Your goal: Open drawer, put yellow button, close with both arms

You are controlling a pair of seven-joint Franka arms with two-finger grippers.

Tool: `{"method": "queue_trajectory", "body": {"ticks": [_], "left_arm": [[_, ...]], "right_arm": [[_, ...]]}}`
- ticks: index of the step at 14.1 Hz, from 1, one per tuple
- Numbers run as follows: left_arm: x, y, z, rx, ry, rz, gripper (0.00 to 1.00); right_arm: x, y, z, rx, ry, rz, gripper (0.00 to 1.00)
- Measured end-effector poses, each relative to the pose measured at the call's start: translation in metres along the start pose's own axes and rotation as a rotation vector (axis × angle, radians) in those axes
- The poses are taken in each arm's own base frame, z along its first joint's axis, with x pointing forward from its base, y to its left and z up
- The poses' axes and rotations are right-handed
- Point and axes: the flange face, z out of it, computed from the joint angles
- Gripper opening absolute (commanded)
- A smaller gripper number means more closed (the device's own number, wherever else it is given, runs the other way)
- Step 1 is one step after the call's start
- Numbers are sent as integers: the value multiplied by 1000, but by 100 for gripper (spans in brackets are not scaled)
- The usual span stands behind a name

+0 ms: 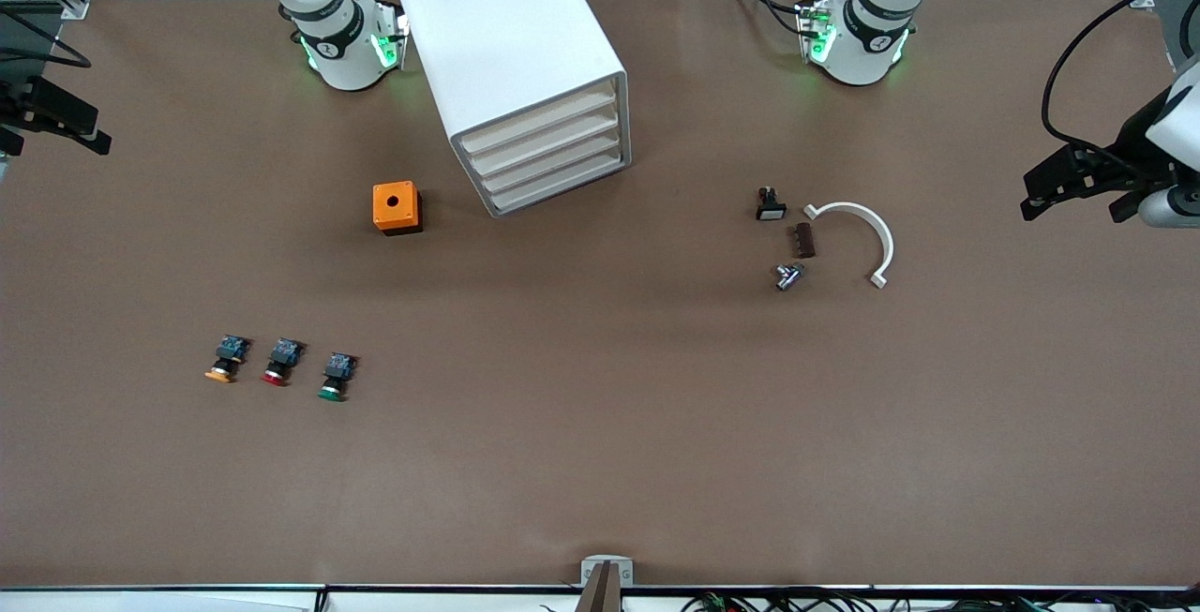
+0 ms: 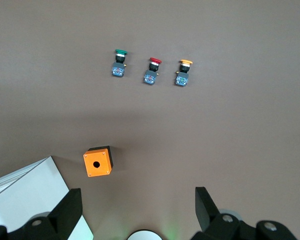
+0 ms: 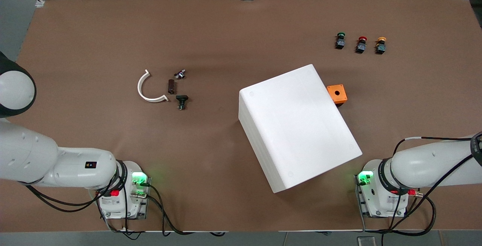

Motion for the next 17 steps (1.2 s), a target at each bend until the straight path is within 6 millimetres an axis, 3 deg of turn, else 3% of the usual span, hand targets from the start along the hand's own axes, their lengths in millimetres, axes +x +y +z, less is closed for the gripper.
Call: {"method": "queue_trajectory", "body": {"ticks": [8,11,13,17], "left_arm": [[-1,-5,1,1,-8,-8,100],[1,-10,13,2,-44,-17,100],[10,-6,40,1,-90,-11,100],[36,26,124,-51,-209,-58,100]], "right_arm": [[0,1,0,0,0,2,100],[0,1,0,0,1,3,100],[0,2,-1,0,7,3,100],[0,6,-7,-1,22,11,100]]}}
